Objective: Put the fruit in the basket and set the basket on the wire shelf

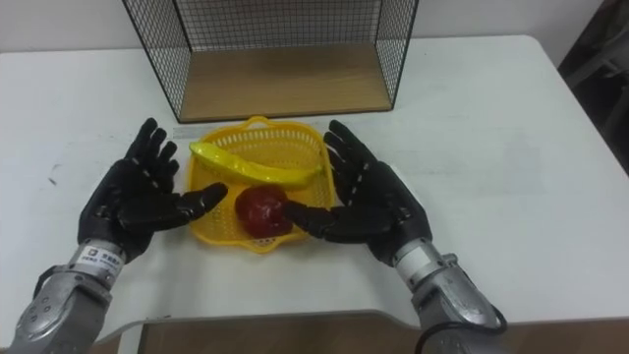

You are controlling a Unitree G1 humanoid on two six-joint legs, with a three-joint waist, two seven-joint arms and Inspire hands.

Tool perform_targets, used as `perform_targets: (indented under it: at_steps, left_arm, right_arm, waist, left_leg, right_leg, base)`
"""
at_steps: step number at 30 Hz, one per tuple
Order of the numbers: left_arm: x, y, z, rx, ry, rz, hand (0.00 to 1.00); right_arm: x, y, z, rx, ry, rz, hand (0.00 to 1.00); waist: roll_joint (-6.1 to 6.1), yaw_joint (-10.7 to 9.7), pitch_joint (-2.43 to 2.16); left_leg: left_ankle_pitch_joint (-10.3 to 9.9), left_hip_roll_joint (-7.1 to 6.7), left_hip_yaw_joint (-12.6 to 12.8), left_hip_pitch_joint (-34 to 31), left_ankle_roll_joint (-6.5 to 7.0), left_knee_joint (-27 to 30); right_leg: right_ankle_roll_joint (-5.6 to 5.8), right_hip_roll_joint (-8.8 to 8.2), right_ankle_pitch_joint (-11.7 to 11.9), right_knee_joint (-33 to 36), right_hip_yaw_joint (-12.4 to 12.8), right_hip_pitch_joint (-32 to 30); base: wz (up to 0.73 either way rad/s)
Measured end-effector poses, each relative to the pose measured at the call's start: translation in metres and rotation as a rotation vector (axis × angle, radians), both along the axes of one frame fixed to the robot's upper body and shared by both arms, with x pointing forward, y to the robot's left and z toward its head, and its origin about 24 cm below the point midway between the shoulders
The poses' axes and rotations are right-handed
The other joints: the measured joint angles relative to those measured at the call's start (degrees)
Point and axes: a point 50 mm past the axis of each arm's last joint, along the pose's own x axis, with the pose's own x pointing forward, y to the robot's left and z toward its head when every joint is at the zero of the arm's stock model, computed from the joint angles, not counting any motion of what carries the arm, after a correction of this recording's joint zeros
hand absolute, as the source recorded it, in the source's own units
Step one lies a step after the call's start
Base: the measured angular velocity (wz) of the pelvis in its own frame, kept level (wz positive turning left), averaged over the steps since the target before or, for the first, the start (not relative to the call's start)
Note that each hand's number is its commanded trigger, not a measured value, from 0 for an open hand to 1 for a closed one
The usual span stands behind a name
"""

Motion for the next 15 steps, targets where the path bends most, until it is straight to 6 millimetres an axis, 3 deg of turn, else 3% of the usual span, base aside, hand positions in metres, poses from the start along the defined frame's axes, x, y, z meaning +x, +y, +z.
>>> perform_targets:
  at_steps: [15]
  left_arm:
    - [0.0,-0.018,-0.016,-0.005,0.065,-0.084,0.0]
  right_arm:
    - [0.007,0.006,-0.005,-0.005,0.0,0.015,0.0]
  waist:
    - [1.27,-0.34,0.22]
  left_leg:
    - [0.0,0.0,0.02,-0.07,-0.01,-0.01]
  right_leg:
    - [0.0,0.0,0.01,-0.07,-0.04,0.01]
  base:
    - [0.0]
